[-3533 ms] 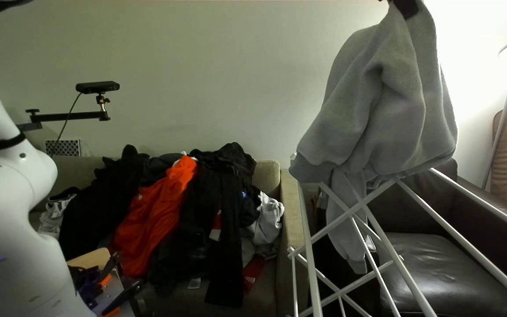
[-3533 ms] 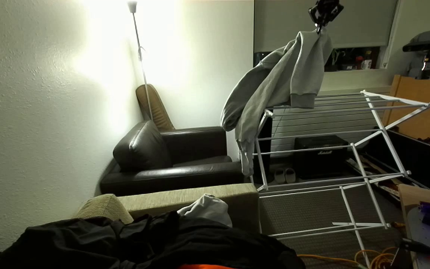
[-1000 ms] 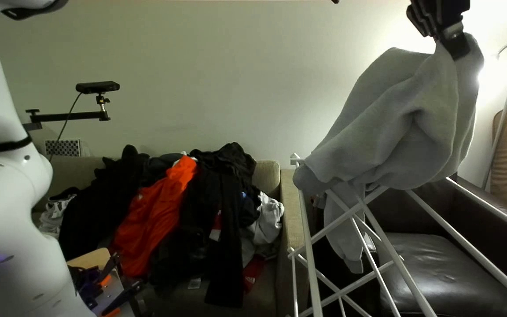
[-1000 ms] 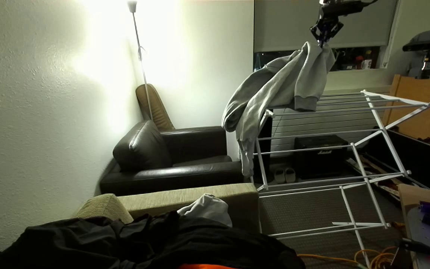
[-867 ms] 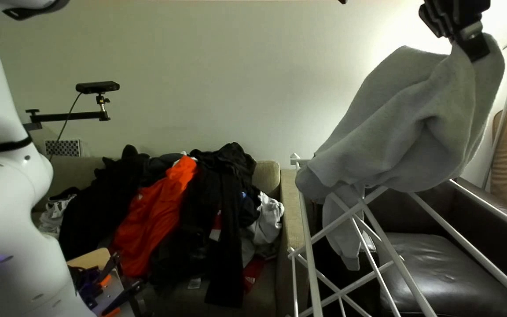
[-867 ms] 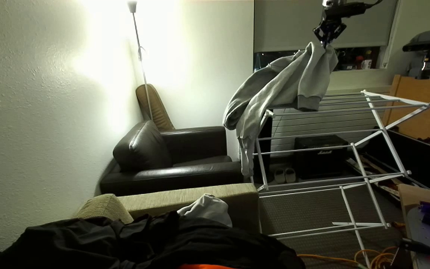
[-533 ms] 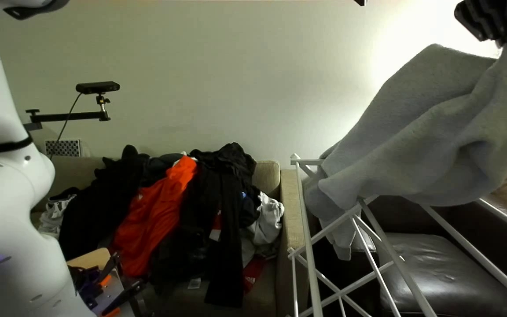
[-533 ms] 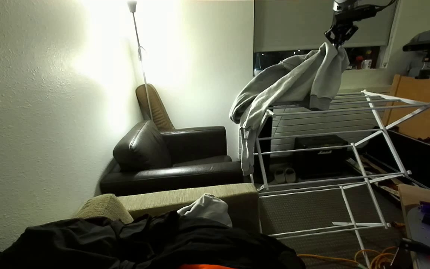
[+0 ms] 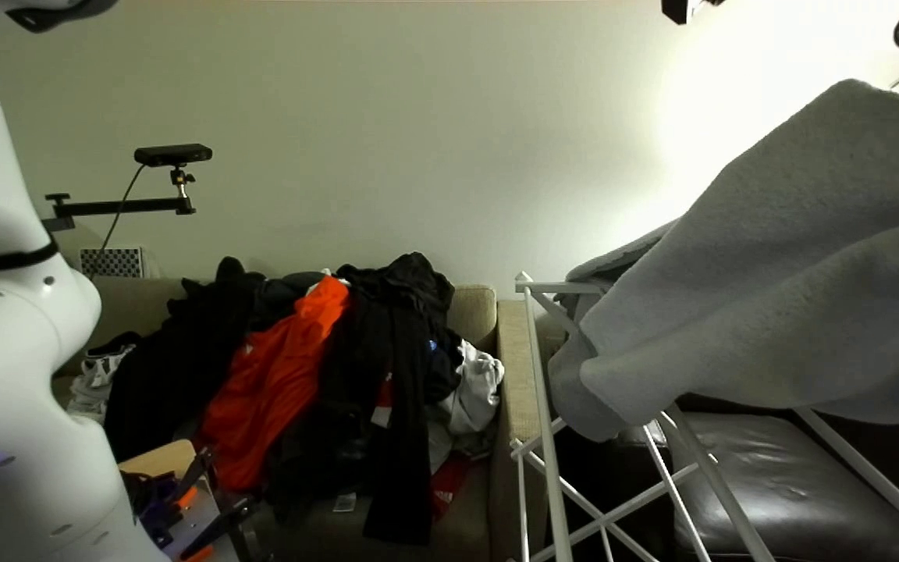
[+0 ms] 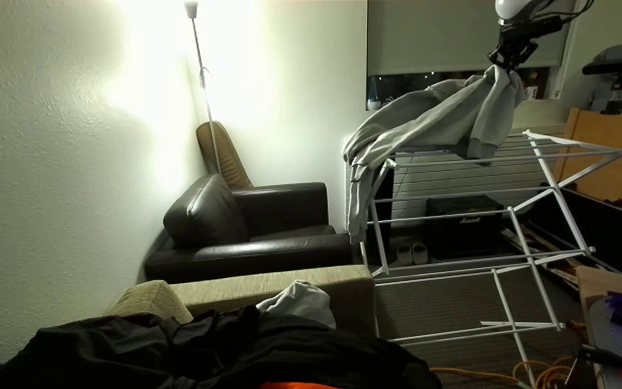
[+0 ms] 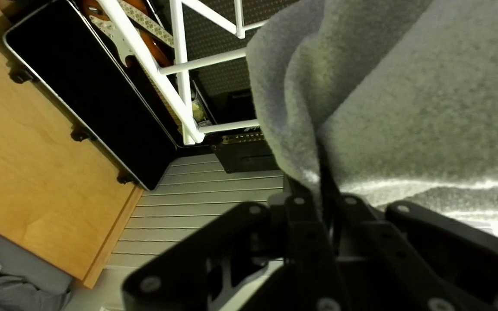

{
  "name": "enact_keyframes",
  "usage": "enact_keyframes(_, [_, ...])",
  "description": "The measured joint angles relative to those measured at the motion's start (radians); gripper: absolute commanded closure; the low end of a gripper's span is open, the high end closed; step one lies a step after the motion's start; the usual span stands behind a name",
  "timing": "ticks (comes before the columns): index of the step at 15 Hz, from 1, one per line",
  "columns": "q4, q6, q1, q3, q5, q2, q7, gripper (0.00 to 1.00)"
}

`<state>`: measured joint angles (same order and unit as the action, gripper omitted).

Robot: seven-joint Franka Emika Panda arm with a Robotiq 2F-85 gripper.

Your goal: Put the white jersey on the cloth hanger

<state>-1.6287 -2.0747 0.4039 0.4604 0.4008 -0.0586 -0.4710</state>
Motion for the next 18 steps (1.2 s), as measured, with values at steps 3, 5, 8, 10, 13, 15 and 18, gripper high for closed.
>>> enact_keyframes(3, [-0.006,-0.022,0.018,0.021,0.004,-0.011,0.008,0.97])
enact_keyframes(5, [-0.006,-0.032,0.035,0.037,0.004,-0.022,0.022,0.97])
enact_keyframes(8, [-0.005,-0.063,0.065,0.064,0.004,-0.043,0.040,0.97])
enact_keyframes(10, [-0.005,-0.084,0.084,0.083,0.004,-0.059,0.050,0.97])
enact_keyframes(13, [-0.004,-0.109,0.106,0.109,0.004,-0.078,0.067,0.97])
enact_keyframes(15, [-0.003,-0.119,0.112,0.124,0.004,-0.085,0.074,0.97])
enact_keyframes(18, [-0.002,-0.126,0.113,0.138,0.004,-0.088,0.079,0.97])
